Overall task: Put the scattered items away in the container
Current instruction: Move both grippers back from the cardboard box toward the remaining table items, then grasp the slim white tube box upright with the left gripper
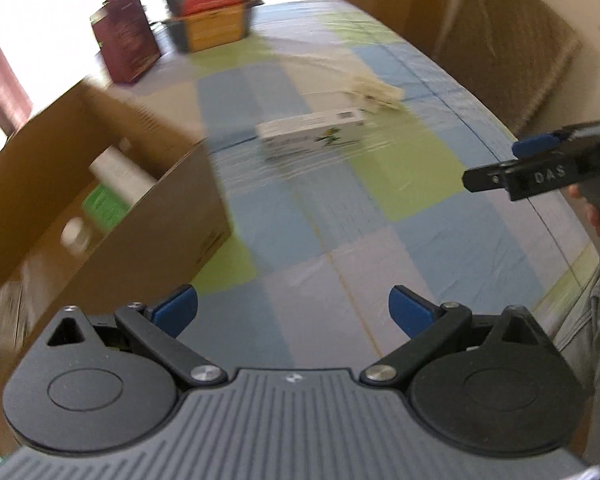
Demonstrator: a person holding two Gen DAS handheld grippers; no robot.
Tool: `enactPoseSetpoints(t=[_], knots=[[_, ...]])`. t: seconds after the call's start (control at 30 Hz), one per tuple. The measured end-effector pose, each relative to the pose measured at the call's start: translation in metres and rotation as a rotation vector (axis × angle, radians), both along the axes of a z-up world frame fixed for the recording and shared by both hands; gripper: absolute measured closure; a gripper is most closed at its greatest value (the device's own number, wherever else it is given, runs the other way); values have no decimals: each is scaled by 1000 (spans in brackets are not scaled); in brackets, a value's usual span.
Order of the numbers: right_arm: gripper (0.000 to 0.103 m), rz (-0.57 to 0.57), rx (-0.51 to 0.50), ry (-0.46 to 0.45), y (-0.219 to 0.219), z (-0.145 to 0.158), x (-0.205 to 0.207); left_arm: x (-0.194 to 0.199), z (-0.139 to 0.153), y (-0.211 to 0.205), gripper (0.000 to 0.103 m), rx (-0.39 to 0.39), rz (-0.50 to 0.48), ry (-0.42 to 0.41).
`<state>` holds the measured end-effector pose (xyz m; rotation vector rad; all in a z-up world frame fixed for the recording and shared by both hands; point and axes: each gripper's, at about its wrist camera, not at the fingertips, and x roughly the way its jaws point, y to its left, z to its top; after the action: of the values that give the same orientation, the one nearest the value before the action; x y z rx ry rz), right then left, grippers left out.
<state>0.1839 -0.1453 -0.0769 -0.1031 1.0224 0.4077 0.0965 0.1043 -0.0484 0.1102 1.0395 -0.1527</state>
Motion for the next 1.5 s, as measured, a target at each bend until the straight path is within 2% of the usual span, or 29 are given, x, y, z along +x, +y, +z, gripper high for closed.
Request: enactPoseSetpoints(t=[0.23, 0.3, 0.5, 0.7, 0.77, 0.8, 0.9, 1.0, 1.03, 1.1, 1.17, 1.23, 1.43, 1.5], knots=[[0, -118, -29, 23, -32, -19, 21, 46, -16, -31, 9, 89, -174, -36], [0, -157, -31, 29, -42, -23, 28, 62, -19, -39, 13, 123, -237, -41], [0, -224, -17, 53, -66, -28, 31, 105, -27, -64, 13, 223, -451, -59], [0, -258, 7, 80, -83, -32, 31, 150, -49, -83, 13, 336, -644, -16], [0, -270, 19, 87, -86, -33, 33, 164, -58, -86, 23, 364, -673, 9], [0, -276, 26, 90, -87, -33, 35, 170, -63, -87, 24, 376, -683, 23], [0, -288, 51, 98, -89, -33, 38, 185, -77, -88, 27, 391, -685, 66], [0, -286, 67, 104, -88, -33, 40, 195, -90, -88, 40, 406, -677, 103], [0, -284, 68, 104, -87, -33, 40, 197, -92, -89, 50, 408, -672, 114], [0, -282, 66, 105, -86, -34, 41, 197, -95, -91, 59, 411, -662, 125], [0, -283, 67, 105, -86, -35, 41, 197, -96, -91, 74, 392, -634, 141], [0, -286, 67, 106, -86, -35, 42, 197, -95, -91, 80, 350, -583, 168], [0, -287, 65, 112, -85, -37, 42, 179, -91, -92, 82, 236, -382, 254], [0, -284, 64, 112, -83, -38, 43, 174, -94, -91, 81, 210, -344, 269]])
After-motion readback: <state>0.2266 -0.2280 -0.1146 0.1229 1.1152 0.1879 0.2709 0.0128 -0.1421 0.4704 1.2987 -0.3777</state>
